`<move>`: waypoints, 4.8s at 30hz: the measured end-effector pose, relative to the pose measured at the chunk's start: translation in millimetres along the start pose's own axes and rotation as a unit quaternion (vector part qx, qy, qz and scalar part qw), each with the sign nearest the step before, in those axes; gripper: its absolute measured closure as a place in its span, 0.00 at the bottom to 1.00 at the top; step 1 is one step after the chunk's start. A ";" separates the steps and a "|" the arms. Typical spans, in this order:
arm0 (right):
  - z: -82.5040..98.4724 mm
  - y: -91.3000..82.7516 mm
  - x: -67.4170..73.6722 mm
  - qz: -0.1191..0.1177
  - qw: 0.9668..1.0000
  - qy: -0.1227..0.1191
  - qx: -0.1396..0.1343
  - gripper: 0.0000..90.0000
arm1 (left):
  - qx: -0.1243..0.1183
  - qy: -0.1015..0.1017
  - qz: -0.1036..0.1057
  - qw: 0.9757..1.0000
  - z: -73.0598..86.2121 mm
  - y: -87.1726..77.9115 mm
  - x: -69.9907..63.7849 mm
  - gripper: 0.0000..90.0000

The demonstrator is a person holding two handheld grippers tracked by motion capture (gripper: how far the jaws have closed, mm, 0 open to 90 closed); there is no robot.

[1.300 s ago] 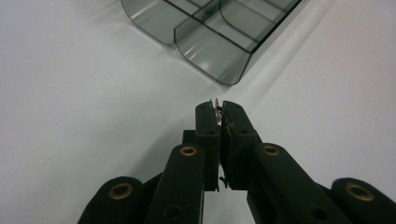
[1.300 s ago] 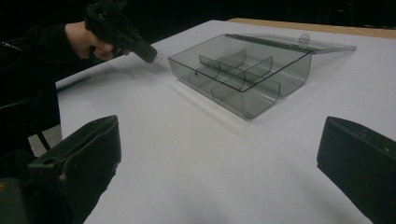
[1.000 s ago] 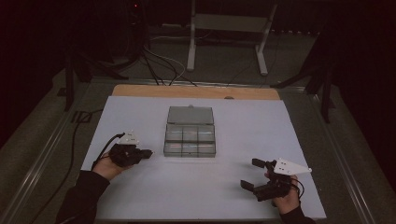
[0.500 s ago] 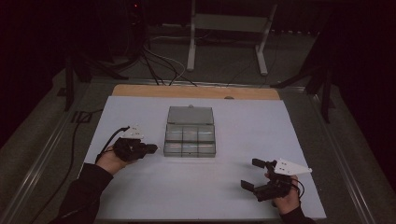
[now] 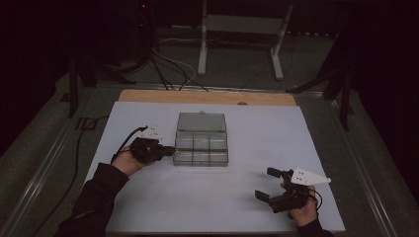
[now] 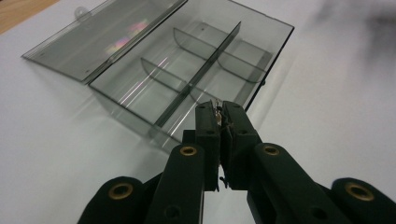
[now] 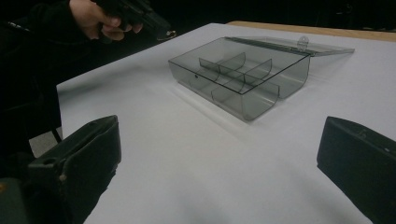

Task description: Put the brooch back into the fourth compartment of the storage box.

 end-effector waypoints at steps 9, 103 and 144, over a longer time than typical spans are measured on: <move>-0.2 -0.2 0.2 -0.001 1.000 0.000 -0.001 0.00 | 0.005 0.006 0.013 1.000 -8.7 14.7 -3.2 0.98; 1.0 0.1 -0.1 -0.002 1.000 0.004 0.000 0.00 | -0.077 -0.052 0.084 0.992 -14.8 -13.5 2.1 0.01; 3.4 2.4 0.9 -0.002 1.000 0.003 0.009 0.00 | -0.069 -0.101 0.037 0.992 104.3 -47.6 -28.9 0.01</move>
Point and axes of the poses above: each handheld gripper's, and its own axes: y roughly forward along the jaws, z roughly out of its underside, x roughly to its left, the point moved 8 cm from there along y, roughly forward along the jaws, and after that the axes turned 10 degrees about -z, right-handed, at the moved point
